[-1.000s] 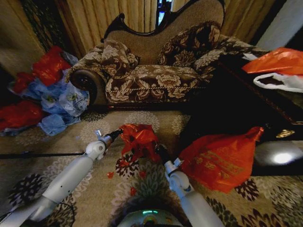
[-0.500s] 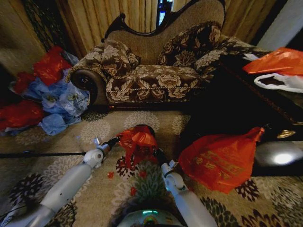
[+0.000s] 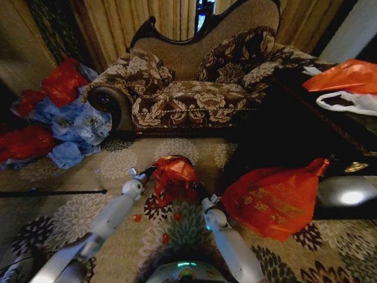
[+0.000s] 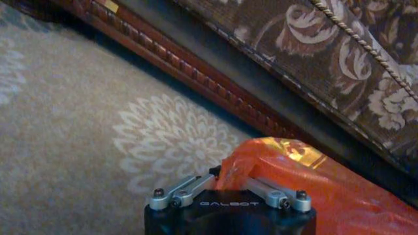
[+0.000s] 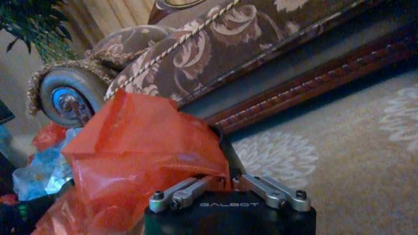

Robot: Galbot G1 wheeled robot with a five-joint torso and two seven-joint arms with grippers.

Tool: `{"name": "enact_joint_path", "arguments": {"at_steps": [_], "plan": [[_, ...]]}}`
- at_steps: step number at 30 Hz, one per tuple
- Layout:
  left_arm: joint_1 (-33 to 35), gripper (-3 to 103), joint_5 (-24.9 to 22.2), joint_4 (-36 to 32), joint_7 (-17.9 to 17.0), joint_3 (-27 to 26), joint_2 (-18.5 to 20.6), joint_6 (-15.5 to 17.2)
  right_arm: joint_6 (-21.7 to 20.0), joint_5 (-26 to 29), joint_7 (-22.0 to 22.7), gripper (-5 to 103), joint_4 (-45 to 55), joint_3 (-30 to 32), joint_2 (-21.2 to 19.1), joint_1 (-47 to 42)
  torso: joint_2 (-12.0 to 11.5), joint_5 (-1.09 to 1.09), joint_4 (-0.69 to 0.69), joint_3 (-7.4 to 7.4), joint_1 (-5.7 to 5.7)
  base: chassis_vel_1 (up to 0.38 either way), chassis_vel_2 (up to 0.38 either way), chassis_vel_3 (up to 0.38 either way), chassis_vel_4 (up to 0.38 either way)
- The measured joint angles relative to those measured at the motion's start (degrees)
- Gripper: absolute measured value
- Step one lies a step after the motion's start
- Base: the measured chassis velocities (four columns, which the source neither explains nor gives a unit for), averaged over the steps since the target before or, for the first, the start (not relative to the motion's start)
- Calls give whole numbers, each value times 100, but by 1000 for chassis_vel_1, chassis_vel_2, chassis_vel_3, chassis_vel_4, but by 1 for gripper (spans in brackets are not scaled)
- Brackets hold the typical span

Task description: Place a garbage bag over the trash bin.

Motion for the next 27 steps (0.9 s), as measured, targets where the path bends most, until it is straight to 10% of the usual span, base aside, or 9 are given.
{"name": "enact_joint_path", "arguments": {"at_steps": [27], "plan": [[-882, 0, -281, 961, 238, 452, -34, -5, 310, 2, -346, 0, -1640, 39, 410, 1407, 0, -1, 0, -1, -1, 0, 0, 0, 0]]}}
